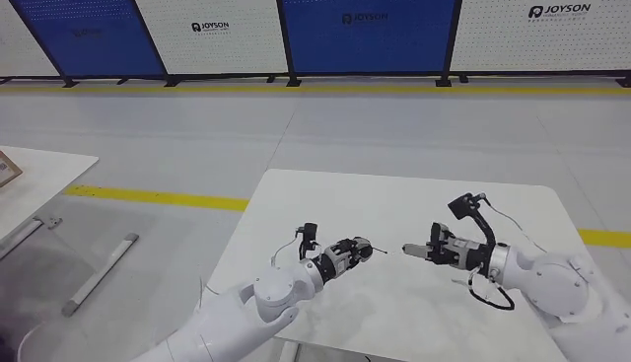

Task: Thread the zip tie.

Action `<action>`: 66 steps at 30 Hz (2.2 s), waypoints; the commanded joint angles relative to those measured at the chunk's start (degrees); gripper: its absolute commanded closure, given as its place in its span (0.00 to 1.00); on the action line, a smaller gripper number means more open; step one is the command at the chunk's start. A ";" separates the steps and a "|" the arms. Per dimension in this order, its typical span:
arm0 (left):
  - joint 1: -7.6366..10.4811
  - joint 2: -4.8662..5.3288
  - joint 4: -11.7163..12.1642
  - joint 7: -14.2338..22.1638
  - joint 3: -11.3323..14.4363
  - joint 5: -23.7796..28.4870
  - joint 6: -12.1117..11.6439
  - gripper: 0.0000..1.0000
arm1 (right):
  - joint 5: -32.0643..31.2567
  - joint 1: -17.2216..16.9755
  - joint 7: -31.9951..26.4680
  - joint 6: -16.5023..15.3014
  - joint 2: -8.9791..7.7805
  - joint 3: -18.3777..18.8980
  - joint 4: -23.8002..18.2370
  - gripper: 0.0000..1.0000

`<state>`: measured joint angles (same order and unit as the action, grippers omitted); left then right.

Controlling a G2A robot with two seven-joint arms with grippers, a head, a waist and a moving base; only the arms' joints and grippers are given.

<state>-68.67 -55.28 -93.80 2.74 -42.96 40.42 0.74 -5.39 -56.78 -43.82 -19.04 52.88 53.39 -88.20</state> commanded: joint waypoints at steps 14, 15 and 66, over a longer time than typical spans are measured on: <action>-1.96 -0.32 -5.19 -5.06 -1.05 -9.55 0.16 1.00 | 18.68 7.94 -12.13 1.27 4.60 -7.82 16.73 0.00; -1.96 -0.32 -5.19 -5.06 -1.05 -9.55 0.16 1.00 | 18.68 7.94 -12.13 1.27 4.60 -7.82 16.73 0.00; -6.14 -3.26 -8.28 -7.12 -3.87 -19.22 1.09 1.00 | 41.20 11.76 -25.95 -0.44 14.18 -10.32 35.56 0.76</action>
<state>-74.80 -58.48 -102.14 -4.28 -46.70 21.41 1.63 35.84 -45.07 -69.60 -19.48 66.95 43.01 -52.81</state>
